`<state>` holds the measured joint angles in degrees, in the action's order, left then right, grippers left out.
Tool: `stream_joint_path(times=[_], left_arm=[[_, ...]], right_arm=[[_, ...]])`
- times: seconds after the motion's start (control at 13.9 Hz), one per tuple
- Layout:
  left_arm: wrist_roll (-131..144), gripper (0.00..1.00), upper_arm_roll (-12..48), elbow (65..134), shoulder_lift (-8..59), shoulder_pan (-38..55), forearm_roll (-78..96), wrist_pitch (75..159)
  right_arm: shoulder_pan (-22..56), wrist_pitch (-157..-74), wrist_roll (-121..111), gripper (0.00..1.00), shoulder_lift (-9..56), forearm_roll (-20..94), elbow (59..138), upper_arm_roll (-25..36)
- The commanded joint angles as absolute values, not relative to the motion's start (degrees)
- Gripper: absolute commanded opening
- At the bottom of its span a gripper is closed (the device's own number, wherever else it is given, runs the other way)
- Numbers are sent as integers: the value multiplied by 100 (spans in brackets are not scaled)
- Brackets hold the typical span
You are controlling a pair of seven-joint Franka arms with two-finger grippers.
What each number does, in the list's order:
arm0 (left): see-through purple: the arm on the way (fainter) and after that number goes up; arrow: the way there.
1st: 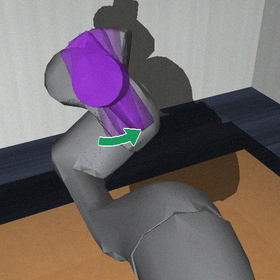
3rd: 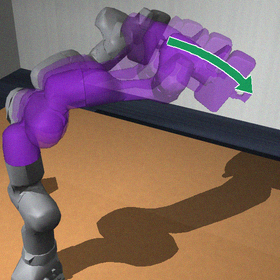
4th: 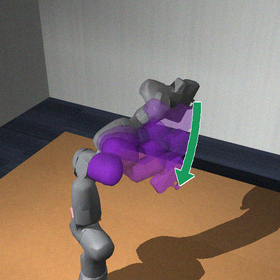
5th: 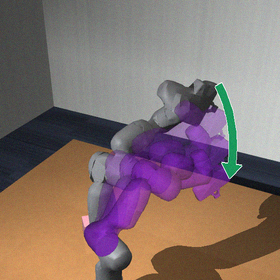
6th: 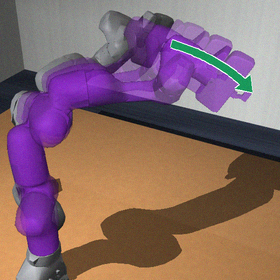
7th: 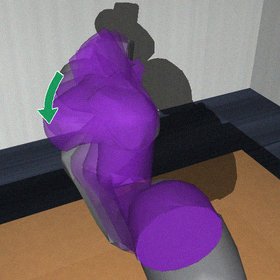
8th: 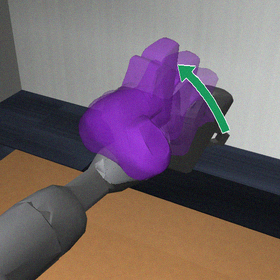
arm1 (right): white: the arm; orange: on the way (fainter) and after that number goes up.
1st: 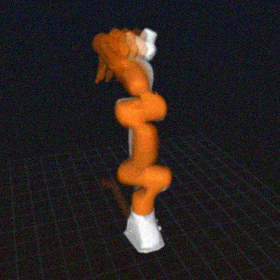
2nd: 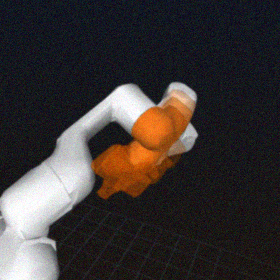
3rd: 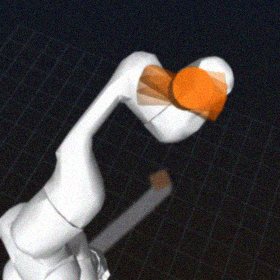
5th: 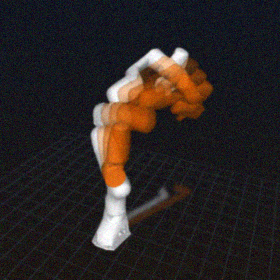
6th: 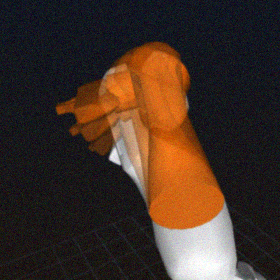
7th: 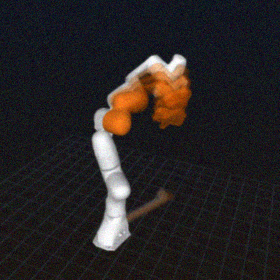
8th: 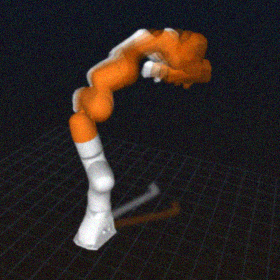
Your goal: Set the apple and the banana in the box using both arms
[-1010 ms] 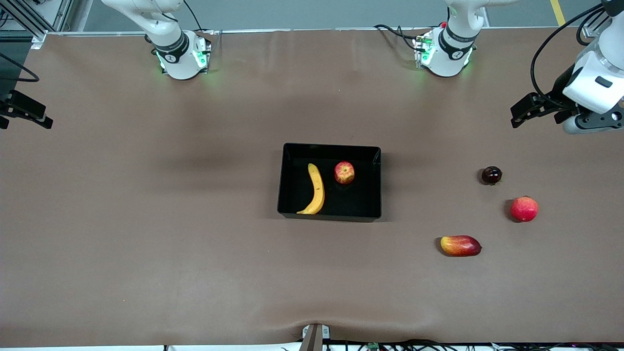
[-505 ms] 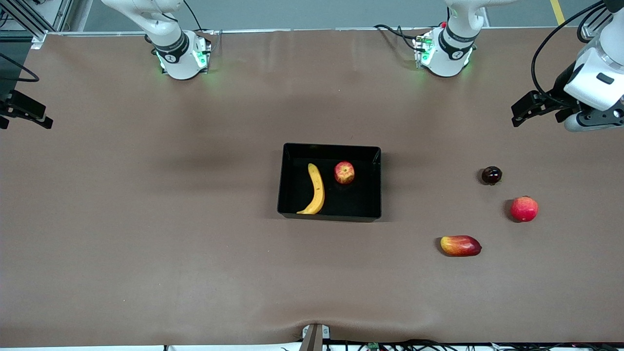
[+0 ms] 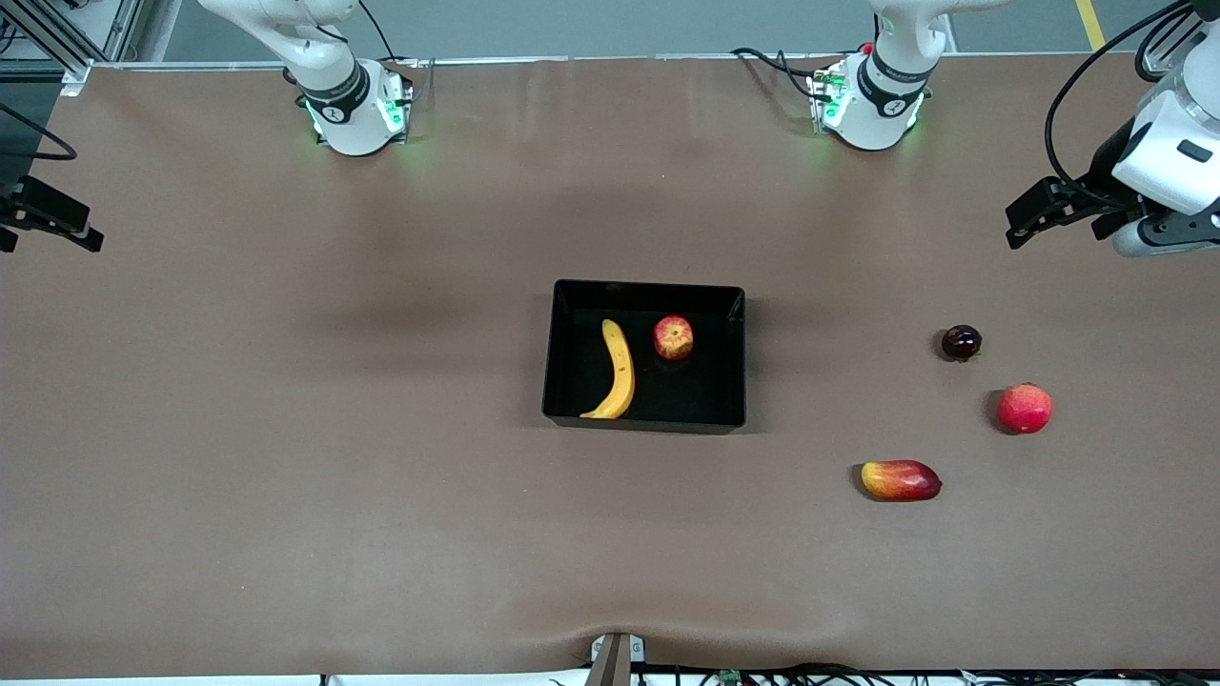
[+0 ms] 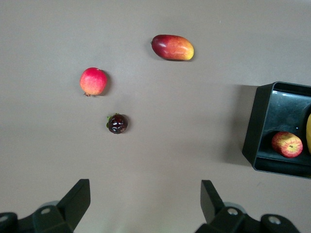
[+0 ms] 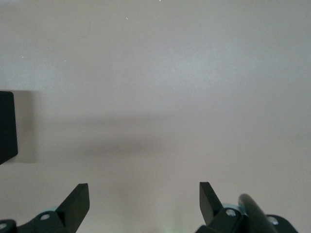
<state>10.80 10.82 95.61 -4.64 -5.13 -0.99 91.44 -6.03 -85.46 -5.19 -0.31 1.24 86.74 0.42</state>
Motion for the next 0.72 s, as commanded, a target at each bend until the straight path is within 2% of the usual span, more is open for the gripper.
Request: stream_joint_path(times=[0.0,0.65], left_arm=[[1011,100,1134,9396,-378,-589,-88,9097],[1002,100,1090,9272,-387,-589,-88,8903]], right_arm=[[-686,-8560,-563,100,-62,123,8666,-18],[-852,-8525,-563,100,-9,123,8675,-18]])
